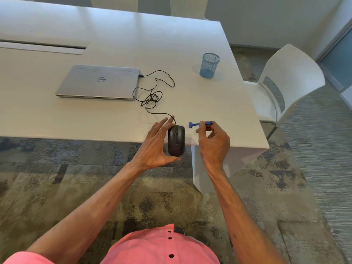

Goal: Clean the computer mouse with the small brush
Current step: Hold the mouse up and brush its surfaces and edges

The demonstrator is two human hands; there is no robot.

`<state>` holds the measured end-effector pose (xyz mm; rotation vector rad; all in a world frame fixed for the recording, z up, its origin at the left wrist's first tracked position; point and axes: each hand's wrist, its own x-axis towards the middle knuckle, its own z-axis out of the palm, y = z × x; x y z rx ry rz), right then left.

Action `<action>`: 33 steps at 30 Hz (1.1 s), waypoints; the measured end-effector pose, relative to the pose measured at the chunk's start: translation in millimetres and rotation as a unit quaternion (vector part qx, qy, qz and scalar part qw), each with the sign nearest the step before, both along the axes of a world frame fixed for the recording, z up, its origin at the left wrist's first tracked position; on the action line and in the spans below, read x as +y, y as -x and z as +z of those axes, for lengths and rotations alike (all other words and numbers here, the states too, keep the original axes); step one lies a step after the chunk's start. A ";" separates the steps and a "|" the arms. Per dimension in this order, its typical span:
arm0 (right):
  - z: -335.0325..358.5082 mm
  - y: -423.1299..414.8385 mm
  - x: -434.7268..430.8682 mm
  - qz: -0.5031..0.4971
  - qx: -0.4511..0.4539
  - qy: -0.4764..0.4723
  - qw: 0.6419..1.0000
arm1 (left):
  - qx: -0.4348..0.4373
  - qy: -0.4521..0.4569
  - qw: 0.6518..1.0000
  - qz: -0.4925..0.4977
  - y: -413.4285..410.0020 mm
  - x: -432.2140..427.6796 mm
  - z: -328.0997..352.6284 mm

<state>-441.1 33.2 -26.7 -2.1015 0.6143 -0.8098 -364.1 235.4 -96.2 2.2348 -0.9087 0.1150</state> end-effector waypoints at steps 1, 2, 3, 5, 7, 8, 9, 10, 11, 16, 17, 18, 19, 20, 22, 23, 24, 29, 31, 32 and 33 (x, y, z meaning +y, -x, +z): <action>0.1 0.3 0.6 0.008 -0.016 -0.023 1.000 | 0.000 0.001 1.000 0.000 -0.8 0.0 0.0; 0.3 0.3 2.4 0.024 -0.030 -0.054 0.998 | 0.000 0.002 1.000 0.000 -1.5 -0.1 -0.2; 0.7 -0.1 4.7 0.048 -0.039 -0.091 0.994 | 0.001 0.003 1.000 -0.001 -2.0 -0.4 -0.7; 1.1 -2.4 8.3 0.099 -0.036 -0.145 0.984 | 0.005 0.004 1.000 -0.003 -1.9 -1.4 -1.9; -1.1 -3.7 9.6 0.115 -0.020 -0.155 0.981 | 0.008 0.009 1.000 -0.005 -1.1 -2.6 -3.1; -2.9 -3.9 9.6 0.105 -0.011 -0.151 0.983 | 0.007 0.012 1.000 -0.006 -1.0 -2.7 -3.5; -4.6 -3.8 8.8 0.087 -0.004 -0.149 0.985 | 0.005 0.013 1.000 -0.006 -1.2 -2.7 -3.6; -6.1 -3.6 7.3 0.065 0.002 -0.149 0.987 | 0.003 0.012 1.000 -0.006 -1.4 -2.7 -3.6; -7.1 -3.3 5.3 0.044 0.008 -0.149 0.988 | 0.002 0.010 1.000 -0.005 -1.0 -2.7 -3.8; -5.7 -2.8 -5.6 -0.021 0.015 -0.136 0.990 | 0.016 0.007 1.000 0.000 -0.3 -1.3 -7.4; -4.7 -2.6 -6.1 -0.019 0.004 -0.140 0.990 | 0.017 0.006 1.000 0.001 -1.0 -1.3 -7.7; -3.8 -2.5 -5.6 -0.008 -0.009 -0.144 0.989 | 0.017 0.003 1.000 0.003 -1.8 -1.1 -7.7; -2.9 -2.1 -3.8 0.009 -0.019 -0.144 0.989 | 0.017 0.001 1.000 0.005 -2.4 -0.8 -7.5; -1.9 -1.8 -1.3 0.030 -0.024 -0.135 0.990 | 0.016 -0.001 1.000 0.007 -3.0 -0.8 -6.9; -0.8 -1.8 5.0 0.062 -0.019 -0.104 0.992 | 0.015 -0.004 1.000 0.011 -3.3 -1.4 -5.8; -0.6 -2.3 7.6 0.070 -0.015 -0.085 0.994 | 0.015 -0.006 1.000 0.012 -3.4 -1.9 -5.1; -0.7 -2.7 10.1 0.075 -0.011 -0.066 0.995 | 0.013 -0.007 1.000 0.014 -3.7 -2.0 -4.3; -1.7 -4.0 14.9 0.079 0.011 -0.004 0.997 | -0.002 -0.015 0.999 0.028 -4.3 -1.0 -1.0; -0.6 -3.8 14.5 0.083 0.033 0.023 0.996 | -0.004 -0.020 0.999 0.036 -5.0 -0.2 -0.6; 0.6 -3.3 14.8 0.082 0.038 0.035 0.995 | -0.004 -0.021 0.999 0.039 -5.3 0.0 -0.5; 2.0 -3.1 15.4 0.079 0.038 0.043 0.995 | -0.002 -0.022 0.999 0.041 -5.5 0.3 -0.5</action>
